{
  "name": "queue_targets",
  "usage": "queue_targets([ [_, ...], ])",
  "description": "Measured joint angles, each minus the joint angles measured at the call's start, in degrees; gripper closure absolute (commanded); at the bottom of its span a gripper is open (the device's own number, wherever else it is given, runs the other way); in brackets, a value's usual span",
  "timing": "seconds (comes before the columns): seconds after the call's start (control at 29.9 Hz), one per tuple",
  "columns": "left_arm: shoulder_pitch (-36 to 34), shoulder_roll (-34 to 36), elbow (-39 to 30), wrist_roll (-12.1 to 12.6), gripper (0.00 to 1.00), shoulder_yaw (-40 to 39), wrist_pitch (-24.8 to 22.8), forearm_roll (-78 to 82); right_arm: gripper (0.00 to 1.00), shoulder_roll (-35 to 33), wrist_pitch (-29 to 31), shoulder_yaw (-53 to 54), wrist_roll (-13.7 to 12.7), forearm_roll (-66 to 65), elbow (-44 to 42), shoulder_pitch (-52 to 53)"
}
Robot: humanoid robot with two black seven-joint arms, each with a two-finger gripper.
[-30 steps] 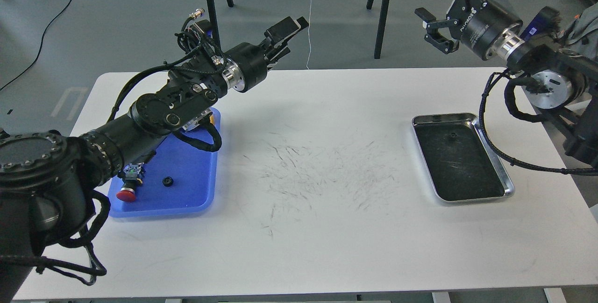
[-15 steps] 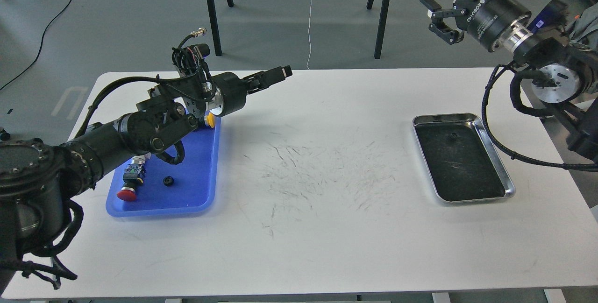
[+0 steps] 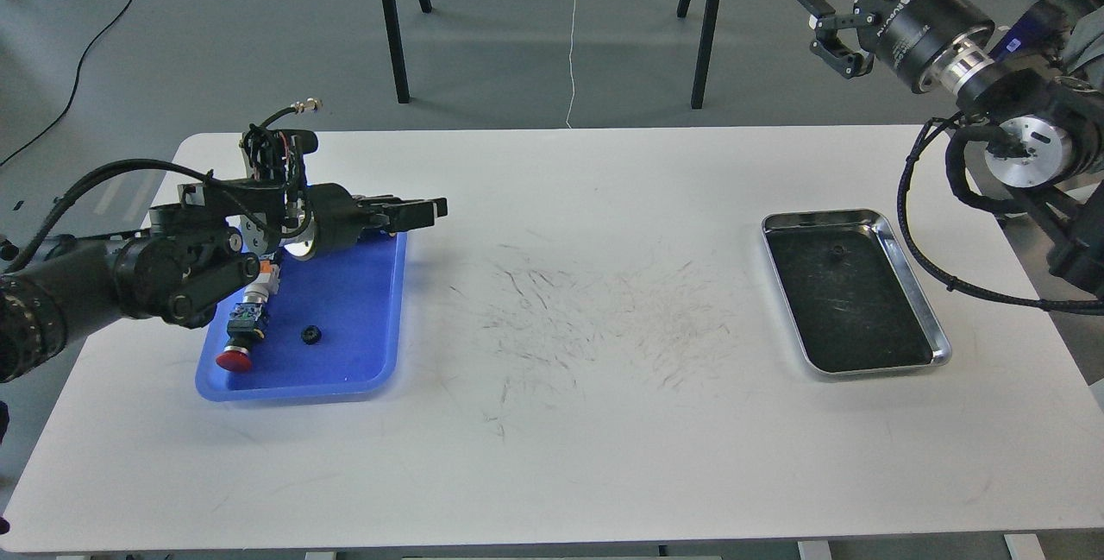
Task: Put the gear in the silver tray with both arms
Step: 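Lower the left gripper back into the blue tray, then position the left gripper around the black gear in the blue tray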
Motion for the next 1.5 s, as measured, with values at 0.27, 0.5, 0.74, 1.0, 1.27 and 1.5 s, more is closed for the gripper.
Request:
queue_targets([
  [0.27, 1.5, 5.72, -3.28, 0.0, 0.01, 0.07, 0.73, 8.97, 0.02, 0.55, -2.57, 0.06, -0.09, 0.12, -0.16, -0.16],
  [0.5, 1.68, 7.35, -4.61, 0.0, 0.01, 1.43, 3.38, 12.04, 0.02, 0.59, -2.7, -0.19, -0.24, 0.08, -1.63, -0.34],
  [0.74, 1.74, 7.75, -5.95, 0.0, 0.01, 1.66, 3.85, 12.23, 0.02, 0.91, -2.64, -1.06, -0.27, 0.02, -3.97, -1.16],
  [1.0, 1.85, 8.78, -6.11, 0.0, 0.01, 2.34, 4.79, 12.3, 0.02, 0.94, -2.69, -1.09, -0.27, 0.02, -3.97, -2.01],
  [1.27, 1.57, 10.2, -6.09, 0.0, 0.01, 2.3, 4.99, 12.3, 0.02, 0.93, -2.67, -0.98, -0.27, 0.1, -4.01, -2.81],
  [1.5, 1.08, 14.82, -9.61, 0.01, 0.01, 2.24, 5.0, 13.0, 0.02, 0.78, -2.62, -0.95, -0.27, 0.08, -3.88, -6.27],
])
